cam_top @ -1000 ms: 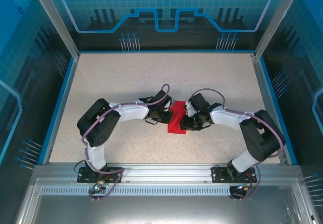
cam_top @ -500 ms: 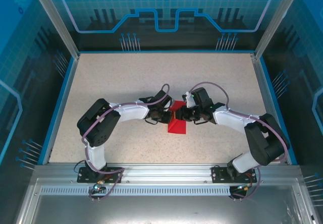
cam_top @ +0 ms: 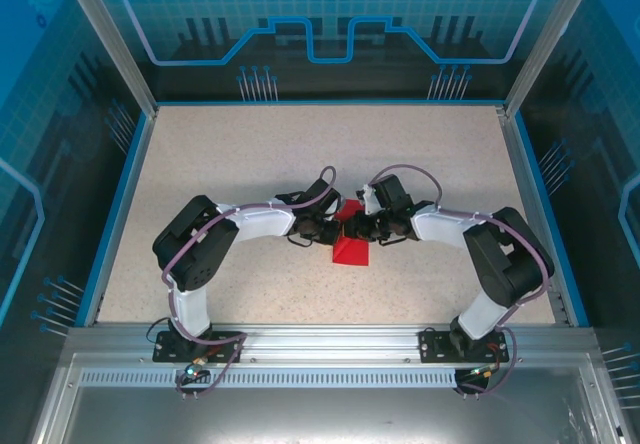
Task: Fold a paper plane with a square sheet of paper (fold left side to right side)
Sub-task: Fold the triangle a second time at the center of the table.
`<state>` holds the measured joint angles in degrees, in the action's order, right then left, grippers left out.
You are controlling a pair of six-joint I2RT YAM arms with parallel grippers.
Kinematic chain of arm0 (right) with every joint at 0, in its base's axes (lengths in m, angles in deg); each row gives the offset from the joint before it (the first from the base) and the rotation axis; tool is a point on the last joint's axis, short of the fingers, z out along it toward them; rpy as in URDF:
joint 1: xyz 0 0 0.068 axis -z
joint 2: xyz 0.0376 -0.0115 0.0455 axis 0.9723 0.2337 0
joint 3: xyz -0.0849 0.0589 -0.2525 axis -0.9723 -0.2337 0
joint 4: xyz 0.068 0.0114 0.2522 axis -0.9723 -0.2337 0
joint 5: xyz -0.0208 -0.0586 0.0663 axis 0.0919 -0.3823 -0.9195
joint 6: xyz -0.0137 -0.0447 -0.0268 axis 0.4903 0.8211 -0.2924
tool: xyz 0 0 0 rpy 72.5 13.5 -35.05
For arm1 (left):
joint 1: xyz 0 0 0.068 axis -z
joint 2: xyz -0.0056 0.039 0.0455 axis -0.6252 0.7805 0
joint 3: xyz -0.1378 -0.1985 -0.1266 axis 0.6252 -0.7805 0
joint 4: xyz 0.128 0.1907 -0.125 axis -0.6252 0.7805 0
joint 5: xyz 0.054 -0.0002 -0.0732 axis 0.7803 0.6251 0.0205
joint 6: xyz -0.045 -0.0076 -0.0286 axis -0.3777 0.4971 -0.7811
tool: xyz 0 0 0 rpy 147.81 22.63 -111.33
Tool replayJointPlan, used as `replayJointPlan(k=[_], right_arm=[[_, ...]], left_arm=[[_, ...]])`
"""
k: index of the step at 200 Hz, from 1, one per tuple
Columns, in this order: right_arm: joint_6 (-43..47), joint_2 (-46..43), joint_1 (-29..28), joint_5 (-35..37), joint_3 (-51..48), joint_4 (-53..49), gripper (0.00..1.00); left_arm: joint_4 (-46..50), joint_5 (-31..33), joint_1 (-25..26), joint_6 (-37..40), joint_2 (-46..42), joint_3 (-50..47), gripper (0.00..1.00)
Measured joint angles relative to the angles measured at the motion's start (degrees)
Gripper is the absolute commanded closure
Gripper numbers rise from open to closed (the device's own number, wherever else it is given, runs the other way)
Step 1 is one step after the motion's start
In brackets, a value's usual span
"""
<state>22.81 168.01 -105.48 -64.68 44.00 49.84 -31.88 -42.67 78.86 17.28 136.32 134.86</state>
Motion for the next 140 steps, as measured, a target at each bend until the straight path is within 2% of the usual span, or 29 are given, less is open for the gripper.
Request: replayJointPlan(k=[140], right_arm=[[2.89,1.84,-0.28,4.39,0.39,-4.09,0.84]], left_arm=[[0.24,0.17,0.02,0.02,0.15,0.22,1.0]])
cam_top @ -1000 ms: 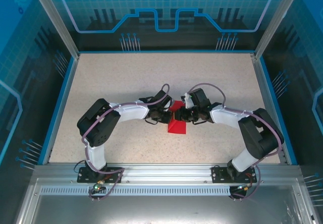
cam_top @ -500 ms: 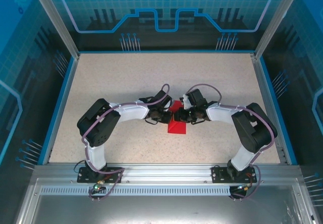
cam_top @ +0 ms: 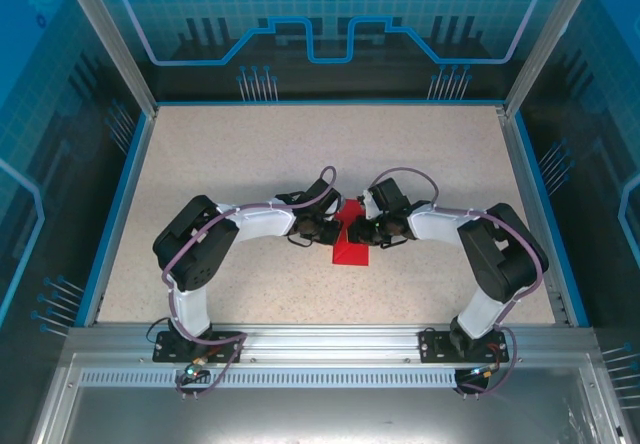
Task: Fold a paper plane with a square sheet of paper (fold left side to right side)
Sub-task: Fold the triangle a second time at the center of the table.
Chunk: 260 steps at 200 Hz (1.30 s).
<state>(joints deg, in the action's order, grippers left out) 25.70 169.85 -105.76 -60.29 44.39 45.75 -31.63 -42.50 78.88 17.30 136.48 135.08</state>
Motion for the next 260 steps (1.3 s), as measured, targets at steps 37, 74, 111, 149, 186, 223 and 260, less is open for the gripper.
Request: replayJointPlan(k=[37,74,111,149,186,223,260], right_arm=[[0.5,0.13,0.0,0.59,0.0,-0.7,0.84],[0.85,0.9,-0.04,1.55,0.02,-1.16,0.84],[1.05,1.14,-0.09,1.9,0.55,-2.01,0.84],[1.05,1.14,-0.33,2.8,0.76,-2.73,0.84],[1.05,1.14,-0.33,2.93,0.76,-2.75,0.84],[1.05,1.14,-0.35,2.93,0.76,-2.75,0.84],[1.05,1.14,-0.37,2.93,0.76,-2.75,0.84]], left_arm=[[0.55,0.02,0.0,0.0,0.13,0.33,1.0],[0.68,0.02,0.0,0.0,0.17,0.46,1.0],[0.98,0.02,0.0,-0.02,0.24,0.63,1.0],[1.05,0.02,0.0,-0.07,0.11,0.63,0.93],[2.56,0.0,-0.02,-0.55,-2.54,0.57,0.77],[2.49,-3.54,-0.02,-1.42,-9.18,-1.05,0.81],[-1.01,-13.18,0.0,-4.94,-11.45,-4.46,0.87]])
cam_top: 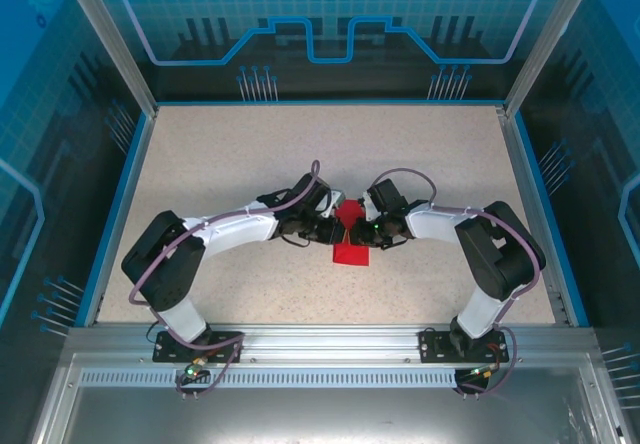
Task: Fold a paper plane with a square sheet of paper (fold left side to right side)
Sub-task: Fold the triangle a second time at the center of the table.
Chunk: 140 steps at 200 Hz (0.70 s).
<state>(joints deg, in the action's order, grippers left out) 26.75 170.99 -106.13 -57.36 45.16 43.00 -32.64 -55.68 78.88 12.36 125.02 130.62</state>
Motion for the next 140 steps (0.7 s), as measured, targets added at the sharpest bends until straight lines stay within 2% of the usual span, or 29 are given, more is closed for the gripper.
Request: replayJointPlan(k=[27,56,140], right_arm=[[0.0,0.0,-0.04,0.0,0.0,0.0,0.84],[0.0,0.0,-0.07,0.02,0.04,-0.04,0.84],[0.02,0.17,-0.31,0.37,0.5,-0.66,0.84]], left_arm=[[-2.1,-5.97,0.11,-2.32,0.44,-1.18,0.89],[-3.13,-8.28,0.15,-3.32,2.1,-1.25,0.89],[-2.51,-7.32,0.15,-3.17,7.21,-1.25,0.89]])
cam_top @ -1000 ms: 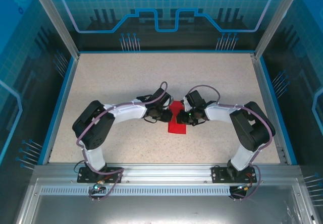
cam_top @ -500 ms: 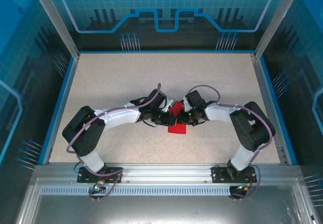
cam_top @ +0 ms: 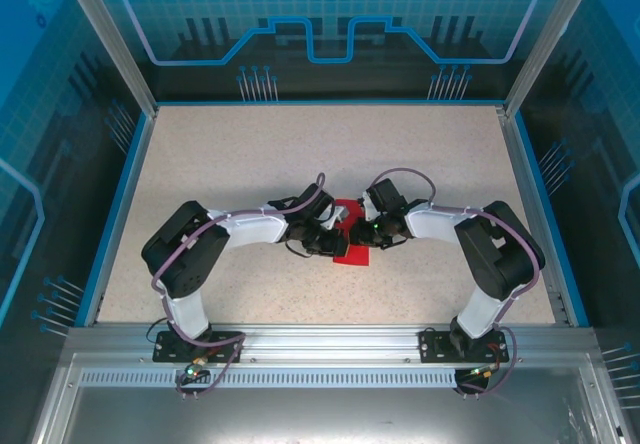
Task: Fold a paper plane with a square sheet of paper (fold left side to right side)
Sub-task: Fold the triangle a second time at the center of the table.
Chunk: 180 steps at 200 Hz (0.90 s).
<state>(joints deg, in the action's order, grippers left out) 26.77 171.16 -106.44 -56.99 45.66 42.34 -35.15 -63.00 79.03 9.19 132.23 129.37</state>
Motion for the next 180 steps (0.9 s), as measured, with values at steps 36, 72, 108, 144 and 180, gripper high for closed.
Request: replayJointPlan(k=[36,72,108,144,180], right_arm=[[0.2,0.04,-0.02,0.07,0.22,-0.42,0.84],[0.22,0.13,-0.02,0.09,0.33,-0.61,0.84],[0.39,0.13,-0.02,0.13,0.33,-0.68,0.84],[0.68,0.13,-0.07,0.31,0.55,-1.03,0.84],[1.25,0.13,-0.07,0.24,0.57,-1.03,0.84]], left_arm=[[0.68,0.85,0.0,0.28,1.16,0.0,0.89],[1.4,2.08,0.0,0.35,1.7,0.0,0.89],[1.7,3.15,0.02,0.52,1.7,0.0,0.89],[1.99,3.82,0.0,0.52,1.7,0.0,0.9],[1.38,4.04,0.0,0.52,1.7,-0.81,0.94]])
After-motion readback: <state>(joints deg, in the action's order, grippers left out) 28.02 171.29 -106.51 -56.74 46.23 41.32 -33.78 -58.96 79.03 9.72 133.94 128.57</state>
